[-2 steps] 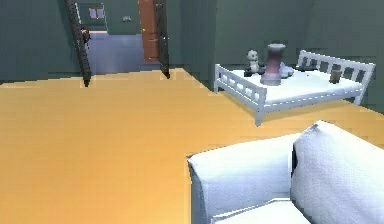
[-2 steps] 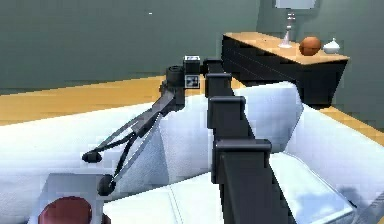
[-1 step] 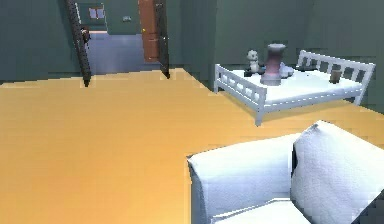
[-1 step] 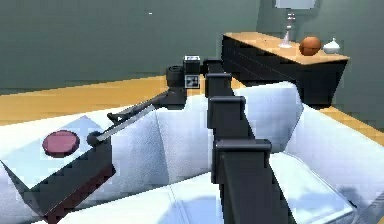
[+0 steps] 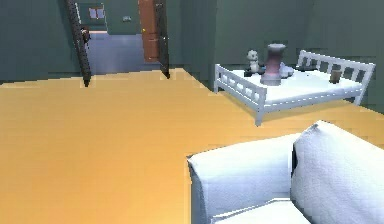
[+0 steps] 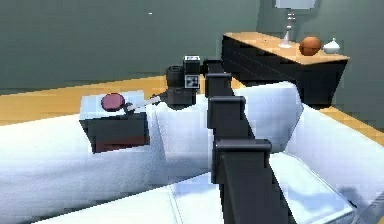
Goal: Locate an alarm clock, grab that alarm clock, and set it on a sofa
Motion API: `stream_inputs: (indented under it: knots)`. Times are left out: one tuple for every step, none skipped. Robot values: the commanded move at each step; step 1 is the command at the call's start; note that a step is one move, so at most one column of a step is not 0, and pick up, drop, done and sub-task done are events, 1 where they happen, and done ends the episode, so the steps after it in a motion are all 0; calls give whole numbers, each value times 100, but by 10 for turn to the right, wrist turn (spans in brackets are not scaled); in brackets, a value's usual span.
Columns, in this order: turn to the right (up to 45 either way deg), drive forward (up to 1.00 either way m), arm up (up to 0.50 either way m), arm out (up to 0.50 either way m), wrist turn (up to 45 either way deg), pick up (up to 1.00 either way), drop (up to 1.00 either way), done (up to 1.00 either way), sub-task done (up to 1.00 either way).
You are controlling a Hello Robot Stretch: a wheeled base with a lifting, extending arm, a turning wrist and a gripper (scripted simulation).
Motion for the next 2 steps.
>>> stream_inputs:
  knots:
    - [0, 0, 0, 0, 360, 0, 0, 0, 0]
    - [0, 0, -30, 0, 0, 0, 0, 0, 0]
